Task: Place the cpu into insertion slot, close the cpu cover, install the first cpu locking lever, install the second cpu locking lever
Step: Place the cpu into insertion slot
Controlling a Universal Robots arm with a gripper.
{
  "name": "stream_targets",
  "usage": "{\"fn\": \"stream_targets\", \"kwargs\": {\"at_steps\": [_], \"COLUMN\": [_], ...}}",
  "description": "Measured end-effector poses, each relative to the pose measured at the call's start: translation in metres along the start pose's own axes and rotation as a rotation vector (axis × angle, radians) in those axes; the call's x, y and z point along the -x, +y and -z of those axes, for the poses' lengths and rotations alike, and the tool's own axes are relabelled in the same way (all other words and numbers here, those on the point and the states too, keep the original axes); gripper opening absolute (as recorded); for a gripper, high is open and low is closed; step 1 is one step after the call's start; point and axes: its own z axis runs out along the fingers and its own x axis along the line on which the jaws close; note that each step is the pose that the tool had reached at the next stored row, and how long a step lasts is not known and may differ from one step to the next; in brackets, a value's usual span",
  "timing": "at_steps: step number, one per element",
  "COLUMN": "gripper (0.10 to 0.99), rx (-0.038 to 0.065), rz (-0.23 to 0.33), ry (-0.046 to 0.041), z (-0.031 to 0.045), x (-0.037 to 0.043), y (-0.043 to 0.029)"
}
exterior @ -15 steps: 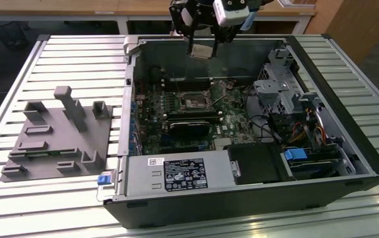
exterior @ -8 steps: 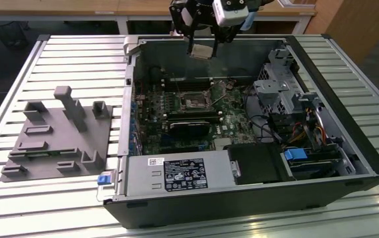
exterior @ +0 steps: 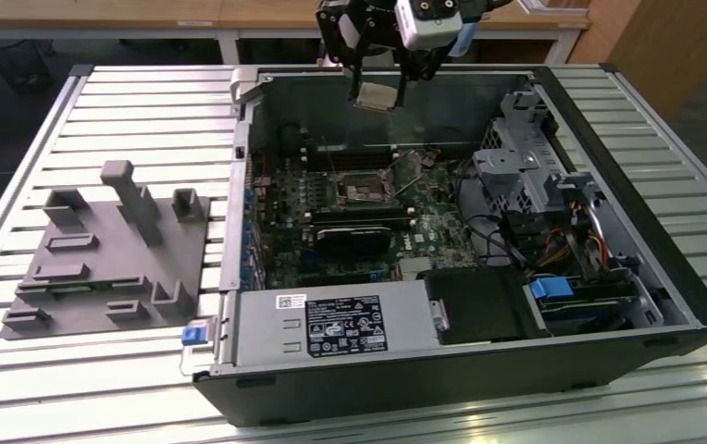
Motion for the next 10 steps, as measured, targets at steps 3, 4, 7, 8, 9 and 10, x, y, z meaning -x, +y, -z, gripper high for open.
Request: {"fn": "stream_targets", "kwargs": {"at_steps": [3, 4, 7, 8, 9, 10], "gripper": [0.541, 0.541, 0.541, 0.541, 0.541, 0.541], "rx": [0.000, 0.000, 0.000, 0.000, 0.000, 0.001], "rz": [-0.007, -0.010, -0.017, -0.020, -0.022, -0.025], "ry": [-0.0007, -0.0009, -0.0016, -0.0018, -0.0020, -0.0023], "z": [0.0000, 0.0000, 0.0000, 0.0000, 0.0000, 0.0000], "x": [0.0000, 0.0000, 0.0000, 0.0000, 0.0000, 0.0000], "y": [0.0000, 0.0000, 0.0000, 0.0000, 0.0000, 0.0000]}}
